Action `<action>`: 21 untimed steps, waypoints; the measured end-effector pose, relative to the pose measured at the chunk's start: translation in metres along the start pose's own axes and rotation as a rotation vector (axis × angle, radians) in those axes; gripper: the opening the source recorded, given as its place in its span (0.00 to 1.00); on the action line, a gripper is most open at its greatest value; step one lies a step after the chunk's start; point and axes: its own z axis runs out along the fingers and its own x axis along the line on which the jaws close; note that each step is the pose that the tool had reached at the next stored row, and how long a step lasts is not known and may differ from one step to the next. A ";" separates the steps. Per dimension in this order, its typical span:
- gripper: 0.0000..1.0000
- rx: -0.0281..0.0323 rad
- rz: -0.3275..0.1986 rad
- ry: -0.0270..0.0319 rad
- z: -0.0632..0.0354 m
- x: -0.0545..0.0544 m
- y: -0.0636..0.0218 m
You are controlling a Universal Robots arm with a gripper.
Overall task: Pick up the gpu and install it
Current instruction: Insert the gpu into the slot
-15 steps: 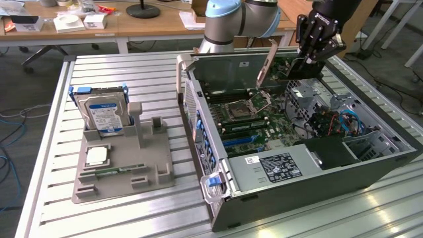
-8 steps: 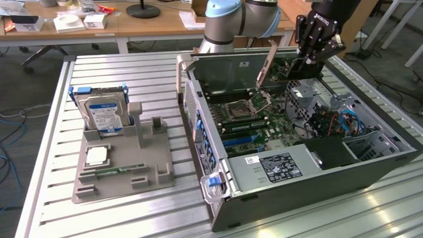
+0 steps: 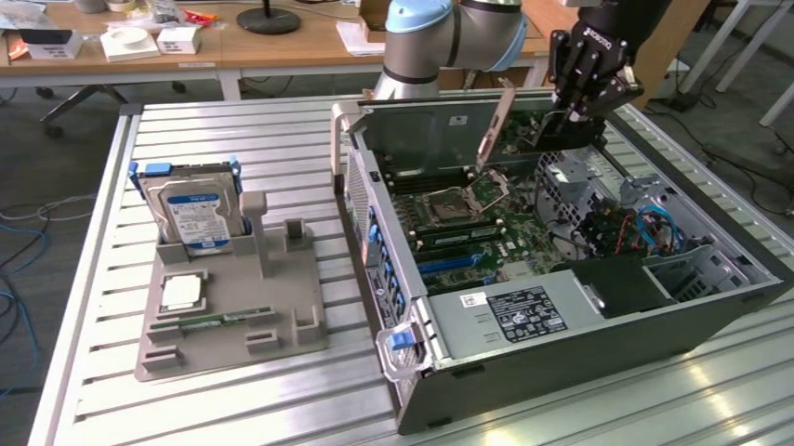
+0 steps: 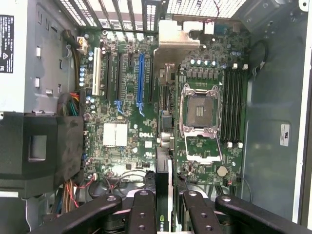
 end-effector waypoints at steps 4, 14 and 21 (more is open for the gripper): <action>0.26 0.0000 0.000 0.0001 0.0005 0.000 0.0021; 0.26 0.0000 0.000 0.0000 0.0037 0.000 0.0020; 0.26 0.0000 0.000 0.0000 0.0138 0.000 0.0017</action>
